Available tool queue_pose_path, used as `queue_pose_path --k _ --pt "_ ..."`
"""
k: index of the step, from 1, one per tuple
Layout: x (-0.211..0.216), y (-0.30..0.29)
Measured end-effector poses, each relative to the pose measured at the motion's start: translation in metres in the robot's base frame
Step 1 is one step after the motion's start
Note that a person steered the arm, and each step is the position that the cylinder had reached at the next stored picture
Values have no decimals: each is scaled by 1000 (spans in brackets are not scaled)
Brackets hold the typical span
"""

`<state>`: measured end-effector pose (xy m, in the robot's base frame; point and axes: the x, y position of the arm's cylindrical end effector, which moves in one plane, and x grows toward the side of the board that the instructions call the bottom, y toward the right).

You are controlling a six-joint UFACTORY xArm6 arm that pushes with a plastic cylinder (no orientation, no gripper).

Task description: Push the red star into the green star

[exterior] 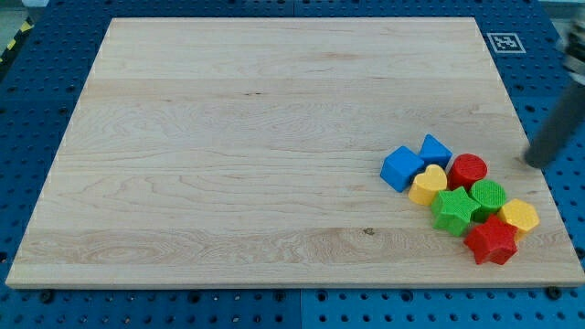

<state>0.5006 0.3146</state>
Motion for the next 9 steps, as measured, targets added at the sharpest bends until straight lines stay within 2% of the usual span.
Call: queue_pose_path --k 1,2,3,5,6,7,9 --pt "81 26" --pt "113 21" --pt "114 16" --pt "115 -89" --pt "106 -118" --pt "106 -134" --pt "109 -126"
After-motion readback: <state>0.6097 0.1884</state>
